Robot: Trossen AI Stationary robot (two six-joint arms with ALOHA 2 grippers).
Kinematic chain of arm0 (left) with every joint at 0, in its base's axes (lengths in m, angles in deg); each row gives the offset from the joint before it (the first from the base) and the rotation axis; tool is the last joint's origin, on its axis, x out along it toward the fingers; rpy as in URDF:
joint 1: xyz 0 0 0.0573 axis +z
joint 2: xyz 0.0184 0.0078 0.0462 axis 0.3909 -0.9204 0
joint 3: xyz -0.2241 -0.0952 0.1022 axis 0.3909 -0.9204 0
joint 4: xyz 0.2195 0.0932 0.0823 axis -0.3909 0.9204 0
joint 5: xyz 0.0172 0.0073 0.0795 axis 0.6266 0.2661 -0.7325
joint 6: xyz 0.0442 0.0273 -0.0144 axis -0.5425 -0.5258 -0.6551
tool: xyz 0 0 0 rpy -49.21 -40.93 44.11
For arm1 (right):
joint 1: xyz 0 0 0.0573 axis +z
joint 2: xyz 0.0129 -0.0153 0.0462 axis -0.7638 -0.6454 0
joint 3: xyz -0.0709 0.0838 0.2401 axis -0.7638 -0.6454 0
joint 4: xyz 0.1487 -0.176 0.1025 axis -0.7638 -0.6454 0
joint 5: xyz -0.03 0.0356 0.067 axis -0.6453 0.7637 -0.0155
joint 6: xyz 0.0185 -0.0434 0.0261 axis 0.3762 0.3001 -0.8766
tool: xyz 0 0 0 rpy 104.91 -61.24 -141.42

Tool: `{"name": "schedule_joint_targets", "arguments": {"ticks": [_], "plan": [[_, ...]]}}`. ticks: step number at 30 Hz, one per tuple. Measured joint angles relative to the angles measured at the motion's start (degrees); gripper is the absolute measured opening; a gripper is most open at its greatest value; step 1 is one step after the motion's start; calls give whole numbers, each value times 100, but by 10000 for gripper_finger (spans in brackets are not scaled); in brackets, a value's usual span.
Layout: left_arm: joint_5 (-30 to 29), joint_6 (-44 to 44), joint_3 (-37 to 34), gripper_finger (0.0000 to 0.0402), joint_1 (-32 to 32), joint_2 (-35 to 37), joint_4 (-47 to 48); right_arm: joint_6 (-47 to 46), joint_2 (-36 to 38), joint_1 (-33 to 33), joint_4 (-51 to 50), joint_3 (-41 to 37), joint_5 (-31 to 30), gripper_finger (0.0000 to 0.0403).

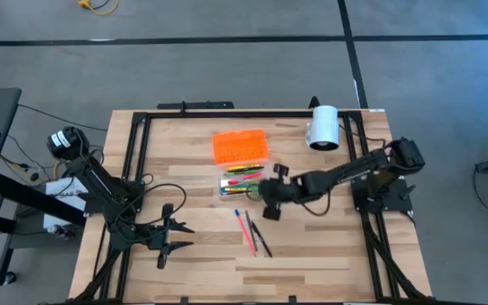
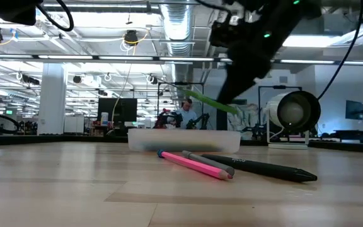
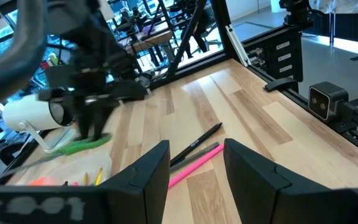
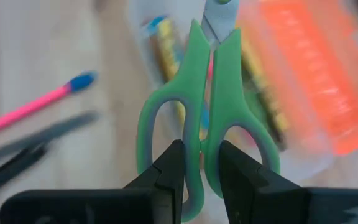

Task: Pick & place school supplies into a supply box
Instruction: Put the green scissors into the supply box

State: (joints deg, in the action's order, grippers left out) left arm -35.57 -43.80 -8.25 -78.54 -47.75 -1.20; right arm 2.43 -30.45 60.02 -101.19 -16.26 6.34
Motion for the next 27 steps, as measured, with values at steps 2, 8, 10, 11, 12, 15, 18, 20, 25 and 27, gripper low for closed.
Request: {"name": "schedule_joint_targets", "arguments": {"ticks": [2,8,10,11,12,15,18,20,25,27], "plan": [[0,0,-2,144,0,0,0,116,0,-207,220,0,-2,64],[0,0,-2,144,1,0,25,236,-38,-607,555,0,117,64],[0,0,-2,144,2,0,31,334,-183,-680,702,10,139,64],[0,0,-2,144,1,0,33,366,-229,-706,675,-3,152,64],[0,0,-2,144,0,0,33,378,-286,-728,724,-6,153,64],[11,-2,-2,144,1,0,33,384,-541,-792,745,9,151,64],[34,-1,-2,144,0,0,35,468,-675,-828,712,-4,138,64],[52,-2,-2,144,2,0,35,498,-667,-866,746,-1,103,64],[55,-9,-2,144,1,0,39,570,-667,-923,624,0,105,64],[55,-9,-2,144,2,0,39,622,-667,-922,497,0,124,64]]}}
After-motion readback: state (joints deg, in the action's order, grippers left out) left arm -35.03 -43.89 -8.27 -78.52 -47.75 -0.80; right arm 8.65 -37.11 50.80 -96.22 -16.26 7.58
